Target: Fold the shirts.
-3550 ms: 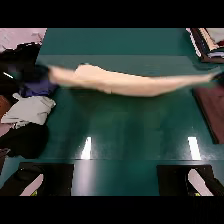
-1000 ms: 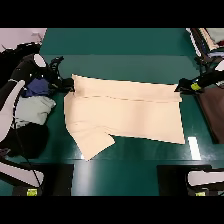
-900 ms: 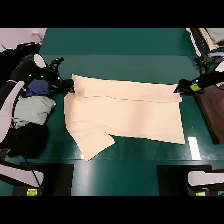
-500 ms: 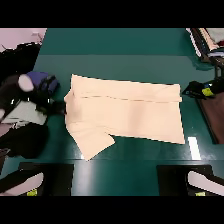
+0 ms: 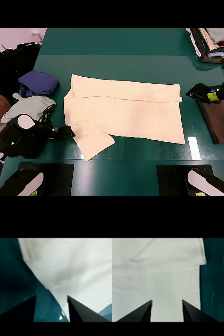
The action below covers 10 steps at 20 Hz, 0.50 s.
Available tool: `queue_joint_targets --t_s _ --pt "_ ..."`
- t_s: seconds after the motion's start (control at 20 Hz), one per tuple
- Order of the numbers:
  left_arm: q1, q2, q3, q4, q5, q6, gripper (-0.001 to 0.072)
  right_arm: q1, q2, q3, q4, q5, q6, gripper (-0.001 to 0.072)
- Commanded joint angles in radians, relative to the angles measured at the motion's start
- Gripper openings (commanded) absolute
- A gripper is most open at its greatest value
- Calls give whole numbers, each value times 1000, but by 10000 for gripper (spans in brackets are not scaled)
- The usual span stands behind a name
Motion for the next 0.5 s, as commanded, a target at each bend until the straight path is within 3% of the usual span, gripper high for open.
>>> queue_joint_targets --t_s 0.0,0.1,0.15,0.2,0.3,0.45 --pt "-1 9 -43 -124 117 72 470 20 6 -4 14 -4 0 433" --pt "-32 9 -43 -141 164 85 470 40 6 -4 14 -4 0 433" --pt "-56 9 -43 -142 175 80 418 47 6 -4 14 -2 0 433" --pt "-75 9 -43 -143 179 80 242 48 6 -4 14 9 0 433" --pt "-83 9 -41 -154 169 81 30 32 6 -6 2 70 0 433" --pt "-83 10 -7 -152 119 84 26 -56 8 -64 -42 192 0 433"
